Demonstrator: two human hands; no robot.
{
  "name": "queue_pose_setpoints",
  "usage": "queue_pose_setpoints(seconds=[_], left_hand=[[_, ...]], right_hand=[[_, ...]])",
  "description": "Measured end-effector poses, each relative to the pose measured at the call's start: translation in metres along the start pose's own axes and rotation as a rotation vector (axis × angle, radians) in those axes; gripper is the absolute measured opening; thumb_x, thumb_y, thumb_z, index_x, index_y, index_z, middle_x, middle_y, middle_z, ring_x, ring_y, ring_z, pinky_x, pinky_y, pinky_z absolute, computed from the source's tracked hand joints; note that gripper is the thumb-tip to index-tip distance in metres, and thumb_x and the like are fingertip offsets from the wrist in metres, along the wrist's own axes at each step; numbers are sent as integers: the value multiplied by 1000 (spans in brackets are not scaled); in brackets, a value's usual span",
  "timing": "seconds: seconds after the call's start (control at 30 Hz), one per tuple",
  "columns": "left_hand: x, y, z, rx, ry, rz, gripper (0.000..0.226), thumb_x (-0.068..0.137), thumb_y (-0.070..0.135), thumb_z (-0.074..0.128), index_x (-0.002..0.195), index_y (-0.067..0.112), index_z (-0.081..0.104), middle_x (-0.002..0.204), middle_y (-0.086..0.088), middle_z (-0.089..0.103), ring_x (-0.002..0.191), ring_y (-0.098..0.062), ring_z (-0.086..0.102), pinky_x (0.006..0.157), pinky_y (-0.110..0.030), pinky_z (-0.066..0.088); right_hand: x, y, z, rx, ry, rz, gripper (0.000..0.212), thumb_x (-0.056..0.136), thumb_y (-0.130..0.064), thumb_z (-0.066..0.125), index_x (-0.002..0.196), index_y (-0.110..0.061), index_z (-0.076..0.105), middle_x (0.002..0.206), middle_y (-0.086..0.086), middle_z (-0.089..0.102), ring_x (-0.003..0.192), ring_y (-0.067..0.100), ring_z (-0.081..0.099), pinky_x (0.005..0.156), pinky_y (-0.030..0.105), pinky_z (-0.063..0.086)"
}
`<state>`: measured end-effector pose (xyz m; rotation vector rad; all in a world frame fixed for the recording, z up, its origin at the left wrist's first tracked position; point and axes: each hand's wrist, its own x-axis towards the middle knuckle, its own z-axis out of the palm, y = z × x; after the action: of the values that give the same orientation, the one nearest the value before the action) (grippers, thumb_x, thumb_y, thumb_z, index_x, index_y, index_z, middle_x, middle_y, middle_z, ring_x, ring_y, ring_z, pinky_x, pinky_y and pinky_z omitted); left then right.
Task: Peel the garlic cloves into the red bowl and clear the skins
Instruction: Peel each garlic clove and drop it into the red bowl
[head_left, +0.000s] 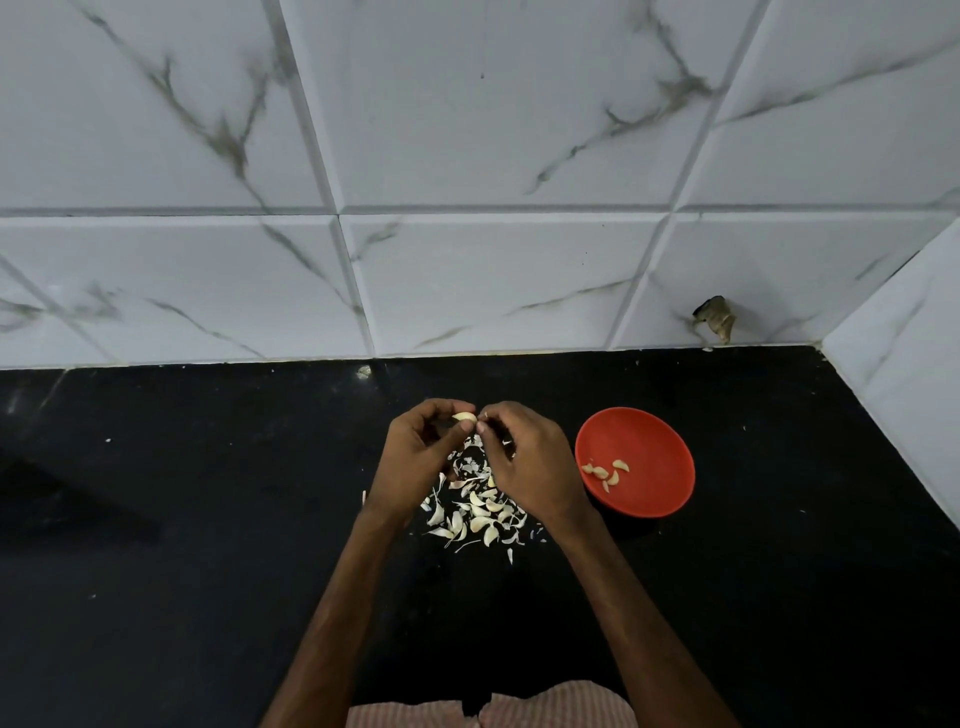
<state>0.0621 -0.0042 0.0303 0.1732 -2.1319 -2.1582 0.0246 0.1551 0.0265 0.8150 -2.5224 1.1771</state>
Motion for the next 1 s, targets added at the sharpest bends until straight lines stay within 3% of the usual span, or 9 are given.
queue_pose_setpoints(seconds=[0.13, 0.3, 0.53, 0.73, 1.0], left_hand=[[1, -1, 1, 59, -13, 25, 16, 94, 10, 69, 110, 8, 70, 94, -11, 73, 71, -17, 67, 47, -23, 50], [1, 0, -1, 90, -42, 36, 14, 95, 9, 67, 108, 7, 72, 91, -6, 75, 66, -12, 66, 48, -23, 49], [-3, 0, 0, 38, -80, 0, 21, 95, 7, 67, 115, 8, 71, 86, 3, 74, 68, -6, 63, 49, -22, 48], [0, -3, 0, -26, 36, -42, 16, 91, 4, 70, 107, 4, 70, 94, -14, 72, 68, -11, 65, 48, -22, 51], [1, -4, 3, 56, 53, -15, 15, 90, 4, 72, 105, 7, 71, 90, -18, 71, 76, -25, 69, 55, -32, 58]], right_hand=[[1, -3, -2, -40, -6, 1, 7, 94, -13, 65, 98, -8, 67, 92, 1, 69, 75, 13, 65, 65, 36, 58], [3, -5, -7, -127, -14, -6, 18, 91, -28, 57, 94, -13, 67, 88, -5, 68, 71, 9, 63, 59, 35, 57], [7, -2, -9, -142, 31, 6, 8, 90, -19, 65, 92, -12, 65, 87, -5, 65, 72, 9, 61, 56, 34, 56], [4, 1, -8, 63, -96, 74, 11, 97, -17, 62, 103, -11, 69, 93, -5, 69, 80, 7, 65, 71, 35, 57], [6, -1, -3, 145, -68, 176, 5, 89, -12, 71, 94, -11, 72, 81, -5, 71, 72, 7, 67, 68, 31, 58]])
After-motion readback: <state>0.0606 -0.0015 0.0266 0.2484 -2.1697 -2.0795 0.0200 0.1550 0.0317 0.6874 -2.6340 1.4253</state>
